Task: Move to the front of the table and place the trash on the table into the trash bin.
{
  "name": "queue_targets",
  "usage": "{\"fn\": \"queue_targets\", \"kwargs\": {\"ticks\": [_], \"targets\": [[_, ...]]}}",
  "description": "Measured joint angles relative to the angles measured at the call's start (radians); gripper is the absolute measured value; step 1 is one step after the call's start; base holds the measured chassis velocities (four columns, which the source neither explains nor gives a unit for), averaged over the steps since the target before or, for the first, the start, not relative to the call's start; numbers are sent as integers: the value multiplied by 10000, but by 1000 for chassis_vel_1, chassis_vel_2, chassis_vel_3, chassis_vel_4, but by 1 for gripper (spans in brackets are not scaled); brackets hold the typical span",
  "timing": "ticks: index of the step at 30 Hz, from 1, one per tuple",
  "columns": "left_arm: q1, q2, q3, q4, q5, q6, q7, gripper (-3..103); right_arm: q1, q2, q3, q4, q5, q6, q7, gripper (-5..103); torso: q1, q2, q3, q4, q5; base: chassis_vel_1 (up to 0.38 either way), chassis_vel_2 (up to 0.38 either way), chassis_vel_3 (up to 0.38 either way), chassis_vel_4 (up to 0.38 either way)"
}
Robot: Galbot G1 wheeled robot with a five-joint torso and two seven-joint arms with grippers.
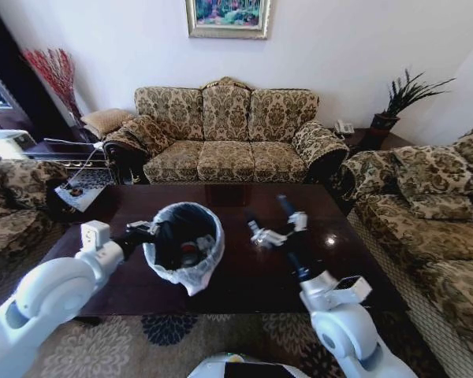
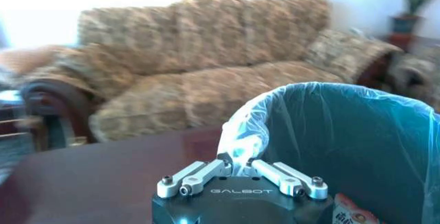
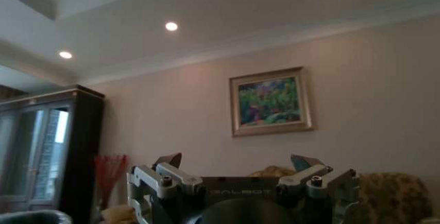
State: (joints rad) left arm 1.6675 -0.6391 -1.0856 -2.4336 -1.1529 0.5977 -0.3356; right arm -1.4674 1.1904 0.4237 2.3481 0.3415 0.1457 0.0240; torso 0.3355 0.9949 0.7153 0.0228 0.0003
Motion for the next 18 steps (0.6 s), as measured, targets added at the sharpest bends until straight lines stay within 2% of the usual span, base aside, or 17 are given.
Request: {"fn": "queue_targets", "kwargs": {"ticks": [1, 4, 6, 8, 9, 12, 13, 16, 18], "targets": [[108, -218, -283, -46, -31, 27, -109, 3, -83, 125, 325, -151, -39, 68, 41, 100, 0, 0, 0, 0, -2, 0, 0, 0, 0], [560, -1614, -1409, -261, -54, 62, -314, 3, -174, 654, 1169, -683, 37, 169, 107, 100, 0, 0, -1, 6, -3, 0, 0, 0, 0], [646, -1790, -1533, -288, -42, 52, -310, 3, -180, 708, 1219, -724, 73, 184, 114, 100, 0, 0, -1, 7, -2, 0, 0, 0, 0], [1309, -3077, -2562, -432, 304, -199, -67, 3, -271, 930, 1353, -920, 316, 276, 114, 100, 0, -1, 0, 5, -5, 0, 0, 0, 0], [1309, -3077, -2562, -432, 304, -199, -67, 3, -271, 930, 1353, -920, 316, 276, 114, 100, 0, -1, 0, 5, -5, 0, 0, 0, 0], [1583, -4468, -3668, -526, 490, -409, 85, 3, -404, 999, 1277, -1195, 452, 453, 92, 100, 0, 0, 0, 12, 0, 44, -25, -32, 45], [1583, -4468, -3668, -526, 490, -409, 85, 3, -404, 999, 1277, -1195, 452, 453, 92, 100, 0, 0, 0, 12, 0, 65, -50, -65, 68], [1704, -5381, -4208, -632, 709, -541, 125, 3, -428, 1037, 1138, -1472, 594, 574, 88, 100, 2, -1, 0, 4, -5, 109, -117, -113, 149], [1759, -5508, -4278, -648, 764, -576, 144, 3, -417, 1043, 1111, -1541, 623, 603, 89, 100, 2, -1, 0, 3, -5, 142, -176, -196, 171]]}}
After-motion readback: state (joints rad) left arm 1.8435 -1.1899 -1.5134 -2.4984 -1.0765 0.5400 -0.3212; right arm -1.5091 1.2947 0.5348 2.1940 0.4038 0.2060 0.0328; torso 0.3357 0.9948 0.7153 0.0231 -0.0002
